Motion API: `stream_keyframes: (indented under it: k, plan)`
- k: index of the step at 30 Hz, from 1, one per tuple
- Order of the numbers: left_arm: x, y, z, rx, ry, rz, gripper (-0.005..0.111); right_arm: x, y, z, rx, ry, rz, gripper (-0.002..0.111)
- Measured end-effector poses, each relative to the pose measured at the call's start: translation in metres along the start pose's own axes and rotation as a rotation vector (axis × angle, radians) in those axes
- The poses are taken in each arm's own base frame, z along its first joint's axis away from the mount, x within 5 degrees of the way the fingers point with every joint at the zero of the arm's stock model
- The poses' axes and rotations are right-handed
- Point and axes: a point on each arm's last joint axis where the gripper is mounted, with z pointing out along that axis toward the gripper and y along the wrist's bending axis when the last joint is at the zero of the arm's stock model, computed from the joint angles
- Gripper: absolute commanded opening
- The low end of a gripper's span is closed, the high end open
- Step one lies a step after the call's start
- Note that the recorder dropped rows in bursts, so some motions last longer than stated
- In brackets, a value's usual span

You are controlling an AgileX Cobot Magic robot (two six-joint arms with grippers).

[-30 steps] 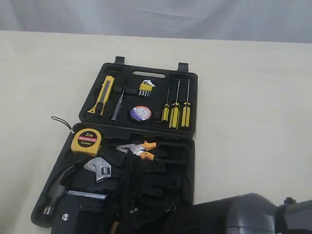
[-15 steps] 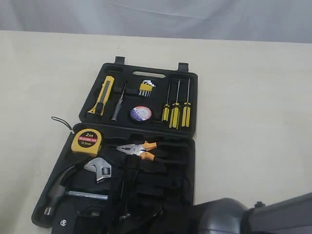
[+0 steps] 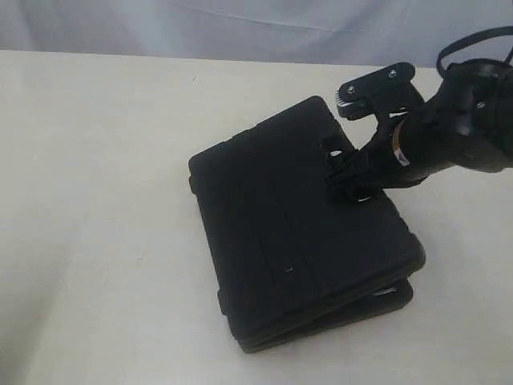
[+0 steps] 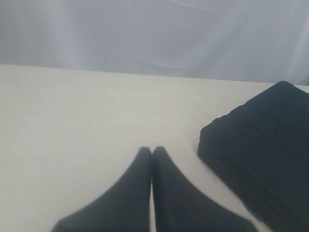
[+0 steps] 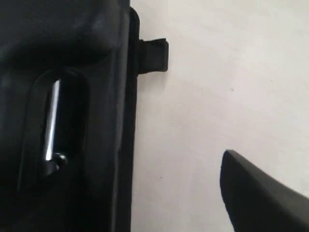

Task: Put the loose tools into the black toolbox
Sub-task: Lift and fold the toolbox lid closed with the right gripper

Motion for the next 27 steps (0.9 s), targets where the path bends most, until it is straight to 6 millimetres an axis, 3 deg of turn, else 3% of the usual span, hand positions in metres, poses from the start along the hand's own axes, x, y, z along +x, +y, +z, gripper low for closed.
stream_keyframes:
  k: [18, 20, 22, 24, 25, 27]
  plan:
    - [0.000, 0.000, 0.000, 0.000, 0.000, 0.000, 0.000, 0.000, 0.007, -0.006, -0.099, -0.002, -0.063, 0.065]
    - [0.000, 0.000, 0.000, 0.000, 0.000, 0.000, 0.000, 0.000, 0.007, -0.006, -0.100, -0.004, -0.067, 0.057]
    - [0.000, 0.000, 0.000, 0.000, 0.000, 0.000, 0.000, 0.000, 0.007, -0.006, -0.103, -0.005, -0.061, 0.041]
    - [0.000, 0.000, 0.000, 0.000, 0.000, 0.000, 0.000, -0.001, 0.008, -0.006, -0.109, -0.010, -0.055, 0.021]
    - [0.000, 0.000, 0.000, 0.000, 0.000, 0.000, 0.000, -0.001, 0.008, -0.006, -0.111, -0.013, -0.053, 0.000]
    - [0.000, 0.000, 0.000, 0.000, 0.000, 0.000, 0.000, -0.001, 0.008, -0.006, -0.114, -0.016, -0.049, 0.000]
